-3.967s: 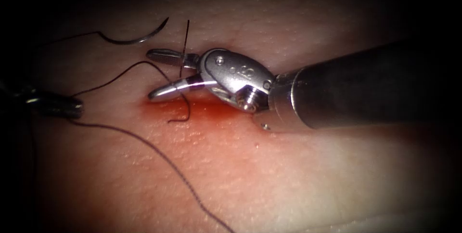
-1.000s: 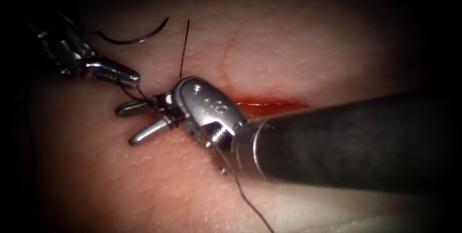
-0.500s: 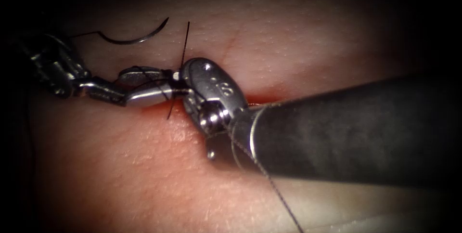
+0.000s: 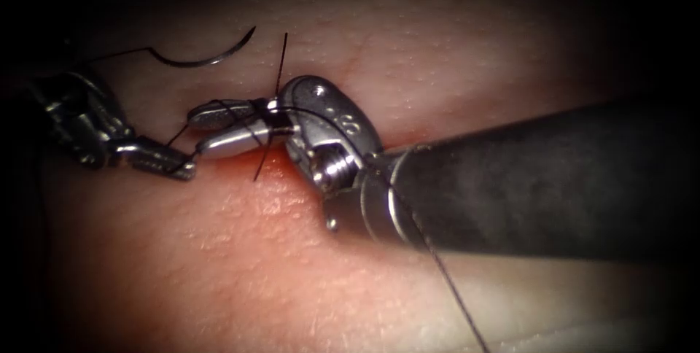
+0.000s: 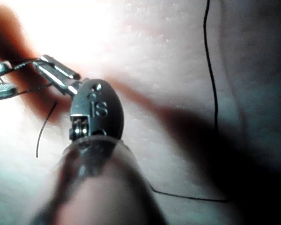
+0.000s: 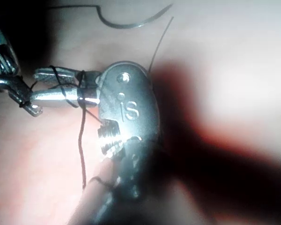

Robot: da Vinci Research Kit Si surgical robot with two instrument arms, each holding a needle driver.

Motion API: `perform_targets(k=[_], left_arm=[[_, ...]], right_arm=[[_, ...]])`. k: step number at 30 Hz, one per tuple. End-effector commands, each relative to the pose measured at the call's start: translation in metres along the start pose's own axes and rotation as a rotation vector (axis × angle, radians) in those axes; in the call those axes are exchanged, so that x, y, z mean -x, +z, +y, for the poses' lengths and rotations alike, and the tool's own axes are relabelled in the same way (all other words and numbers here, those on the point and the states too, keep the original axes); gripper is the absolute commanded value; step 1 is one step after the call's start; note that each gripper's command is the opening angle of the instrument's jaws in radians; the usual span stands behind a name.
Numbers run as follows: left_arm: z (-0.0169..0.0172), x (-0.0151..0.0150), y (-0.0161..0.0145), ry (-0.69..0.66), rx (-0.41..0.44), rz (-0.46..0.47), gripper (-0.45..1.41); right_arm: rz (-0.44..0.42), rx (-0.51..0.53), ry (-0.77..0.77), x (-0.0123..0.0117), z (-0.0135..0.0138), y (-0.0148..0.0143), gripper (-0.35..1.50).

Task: Wound Closure
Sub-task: Wrap the thread around the right gripper twice counter-clockwise, then grab the short suture end with the right hand

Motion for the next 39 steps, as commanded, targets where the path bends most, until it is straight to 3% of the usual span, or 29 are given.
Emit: perform_targets(k=[1, 9, 11, 16, 24, 27, 29, 32, 39], left_arm=[[0.0, 0.0007, 0.0002, 0.0, 0.001, 0.008, -0.45], [0.0, 0.0005, -0.0011, -0.063, -0.032, 0.134, -0.45], [-0.0001, 0.0008, -0.0013, -0.088, -0.041, 0.148, -0.45], [0.0003, 0.0008, -0.0007, -0.091, -0.04, 0.159, -0.45], [0.0, 0.0012, 0.0009, -0.096, -0.031, 0.038, -0.45], [-0.0001, 0.0013, 0.0014, -0.088, -0.035, -0.008, -0.45], [-0.0002, 0.0014, 0.0016, -0.083, -0.042, -0.029, -0.45], [-0.0001, 0.0015, 0.0021, -0.081, -0.036, -0.089, -0.45], [0.0008, 0.0018, 0.0034, -0.073, -0.024, -0.18, -0.45]], right_arm=[[0.002, -0.002, -0.004, 0.0007, 0.0001, 0.0004, 0.31], [0.004, -0.004, -0.015, 0.0008, 0.0, 0.0005, 0.39], [0.004, -0.004, -0.015, 0.0008, -0.0002, 0.0005, 0.51], [0.003, -0.006, -0.015, 0.0008, 0.0, 0.0006, 0.46], [-0.008, -0.05, -0.026, 0.0013, -0.0002, 0.0018, 0.39], [-0.004, -0.022, -0.024, 0.0016, -0.0004, 0.0024, 0.39], [-0.005, -0.004, -0.021, 0.0014, -0.0003, 0.0026, 0.54], [0.003, 0.051, -0.028, 0.0007, 0.0003, 0.0025, 0.91], [-0.004, 0.136, -0.024, 0.0005, 0.0011, 0.0022, 1.23]])
